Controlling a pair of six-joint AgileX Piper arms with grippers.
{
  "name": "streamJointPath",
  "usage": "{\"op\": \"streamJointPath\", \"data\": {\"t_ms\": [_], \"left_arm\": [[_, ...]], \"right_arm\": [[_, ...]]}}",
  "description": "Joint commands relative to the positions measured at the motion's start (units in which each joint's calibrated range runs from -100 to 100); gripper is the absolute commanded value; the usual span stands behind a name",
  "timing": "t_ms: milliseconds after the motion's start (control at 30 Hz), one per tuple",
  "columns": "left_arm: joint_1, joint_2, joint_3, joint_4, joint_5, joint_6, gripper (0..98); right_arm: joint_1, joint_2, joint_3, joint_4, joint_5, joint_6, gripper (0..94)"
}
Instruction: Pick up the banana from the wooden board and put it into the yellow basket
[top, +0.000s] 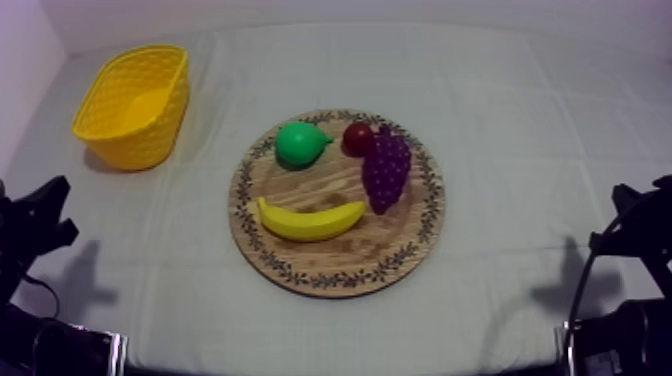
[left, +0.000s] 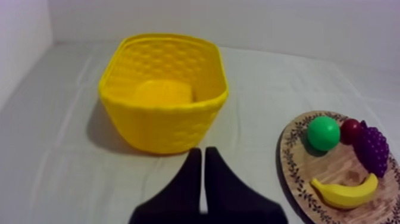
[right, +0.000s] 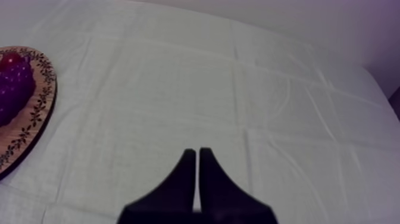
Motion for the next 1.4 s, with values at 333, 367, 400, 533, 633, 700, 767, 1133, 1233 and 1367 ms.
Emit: {"op": "streamJointPath", "data": {"t_ms": [333,367,400,533,633,700,767,1133,1233,1367], "left_arm": [[8.83,23.33,-24.07,-1.89,-2.32,-7.57,1.6],[9.61,24.82,-25.69,-2.26,-2.20,-7.88,1.6],[10.40,26.33,-27.23,-2.46,-2.12,-8.31,1.6],[13.79,32.62,-32.71,-2.92,-1.98,-10.21,1.8],[16.72,37.56,-36.78,-3.54,-1.95,-11.32,2.0],[18.64,40.75,-39.57,-4.24,-1.92,-11.64,2.1],[20.51,43.88,-42.22,-5.06,-1.52,-11.73,2.2],[30.10,58.90,-54.25,-10.88,7.64,-7.92,3.9],[33.01,62.15,-55.66,-12.91,9.45,-6.13,4.6],[35.46,66.23,-56.24,-14.10,11.56,-3.99,5.1]], "right_arm": [[0.00,-0.02,0.02,0.01,0.02,0.02,0.3],[0.02,-0.02,0.02,0.01,0.02,0.01,0.3],[0.02,-0.02,0.02,0.01,0.02,0.01,0.3],[0.00,-0.02,0.02,0.01,0.02,0.02,0.3],[0.00,-0.02,0.02,0.01,0.02,0.01,0.3],[0.00,-0.02,0.02,0.01,0.02,0.01,0.3],[0.00,-0.02,0.02,0.01,0.02,0.01,0.3],[0.00,-0.02,0.02,0.01,0.02,0.01,0.3],[0.00,-0.02,0.02,0.01,0.02,0.02,0.3],[0.00,-0.02,0.02,0.01,0.02,0.02,0.3]]}}
